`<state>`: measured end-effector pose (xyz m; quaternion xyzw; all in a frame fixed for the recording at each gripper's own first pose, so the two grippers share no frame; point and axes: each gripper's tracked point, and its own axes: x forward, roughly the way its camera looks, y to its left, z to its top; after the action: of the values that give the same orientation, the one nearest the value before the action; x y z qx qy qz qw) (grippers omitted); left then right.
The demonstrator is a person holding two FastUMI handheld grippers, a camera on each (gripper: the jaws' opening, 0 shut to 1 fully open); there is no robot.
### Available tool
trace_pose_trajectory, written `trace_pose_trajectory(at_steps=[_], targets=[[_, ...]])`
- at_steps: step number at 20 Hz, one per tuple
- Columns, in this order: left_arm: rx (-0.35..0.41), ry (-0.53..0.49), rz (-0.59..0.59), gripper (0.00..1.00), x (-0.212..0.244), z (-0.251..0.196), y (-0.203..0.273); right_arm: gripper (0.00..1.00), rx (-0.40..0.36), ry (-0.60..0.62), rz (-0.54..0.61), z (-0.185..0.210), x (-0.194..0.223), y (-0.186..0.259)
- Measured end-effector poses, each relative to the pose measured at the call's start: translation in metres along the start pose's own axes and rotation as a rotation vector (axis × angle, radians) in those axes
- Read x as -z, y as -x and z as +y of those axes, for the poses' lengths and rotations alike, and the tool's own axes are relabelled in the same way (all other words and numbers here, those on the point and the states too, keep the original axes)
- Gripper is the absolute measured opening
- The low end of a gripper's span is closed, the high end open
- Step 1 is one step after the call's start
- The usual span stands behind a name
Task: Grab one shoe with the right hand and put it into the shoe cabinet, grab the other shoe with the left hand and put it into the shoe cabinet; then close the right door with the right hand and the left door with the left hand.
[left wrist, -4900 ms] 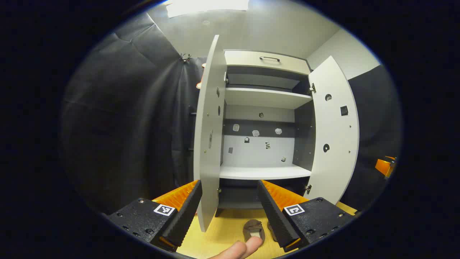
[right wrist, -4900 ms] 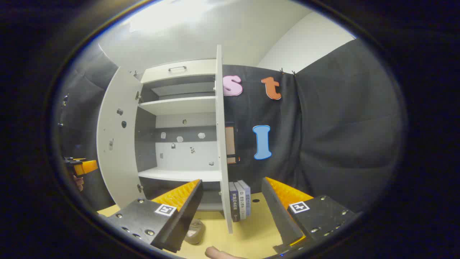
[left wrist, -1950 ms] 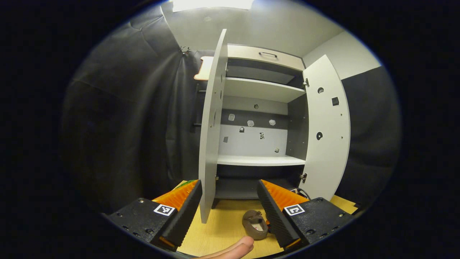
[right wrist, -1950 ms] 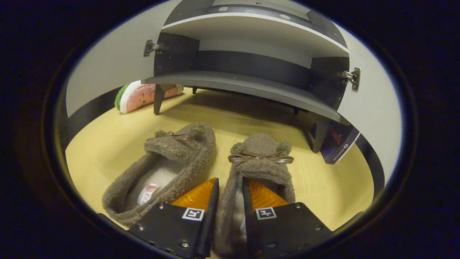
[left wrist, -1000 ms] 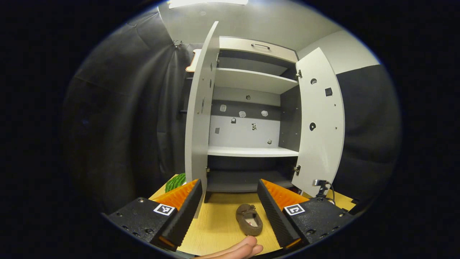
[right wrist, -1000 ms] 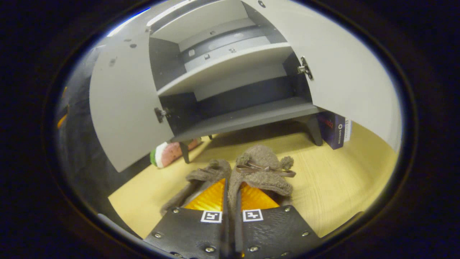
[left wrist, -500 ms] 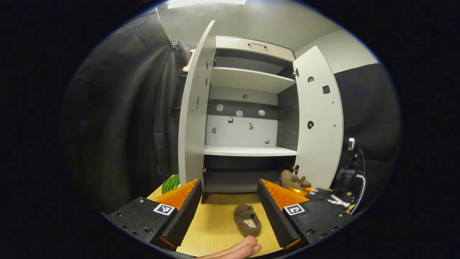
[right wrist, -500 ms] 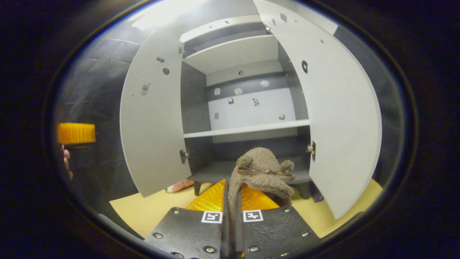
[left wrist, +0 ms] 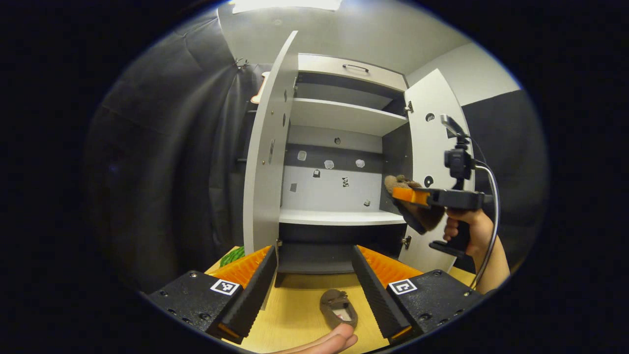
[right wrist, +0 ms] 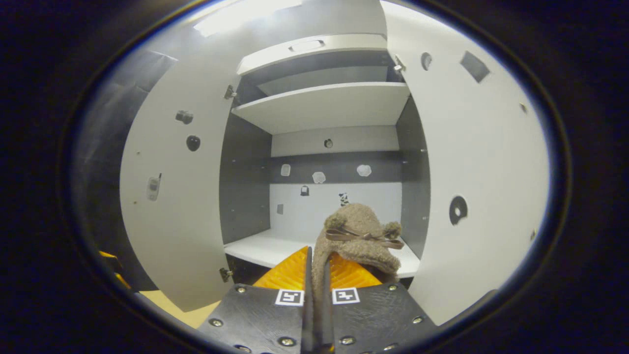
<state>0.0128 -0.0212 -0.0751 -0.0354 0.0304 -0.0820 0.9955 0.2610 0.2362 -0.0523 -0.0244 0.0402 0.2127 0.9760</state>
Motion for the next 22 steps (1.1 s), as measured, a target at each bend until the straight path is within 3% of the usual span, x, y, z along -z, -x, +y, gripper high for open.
trace_pose_trajectory(at_steps=[5, 9, 14, 17, 18, 19, 22], targets=[[0.032, 0.001, 0.026, 0.93, 0.014, -0.007, -0.014, 0.06, 0.025, 0.02, 0.096, -0.03, -0.009, -0.111], [0.059, -0.015, 0.08, 0.95, 0.04, -0.012, -0.021, 0.07, 0.064, 0.019, 0.188, -0.06, 0.023, -0.186], [0.064, -0.036, 0.099, 0.95, 0.052, -0.008, -0.034, 0.07, 0.103, 0.112, 0.341, -0.068, 0.089, -0.227], [0.066, -0.034, 0.091, 0.95, 0.051, -0.006, -0.037, 0.07, 0.091, 0.079, 0.32, -0.06, 0.087, -0.236], [0.064, -0.031, 0.09, 0.95, 0.051, -0.006, -0.038, 0.12, 0.088, 0.09, 0.32, -0.059, 0.087, -0.236], [0.069, -0.04, 0.099, 0.95, 0.054, -0.005, -0.038, 0.24, 0.072, 0.103, 0.319, -0.054, 0.089, -0.234], [0.058, -0.073, 0.097, 0.95, 0.057, -0.005, -0.037, 0.82, 0.061, 0.142, 0.306, -0.042, 0.083, -0.225]])
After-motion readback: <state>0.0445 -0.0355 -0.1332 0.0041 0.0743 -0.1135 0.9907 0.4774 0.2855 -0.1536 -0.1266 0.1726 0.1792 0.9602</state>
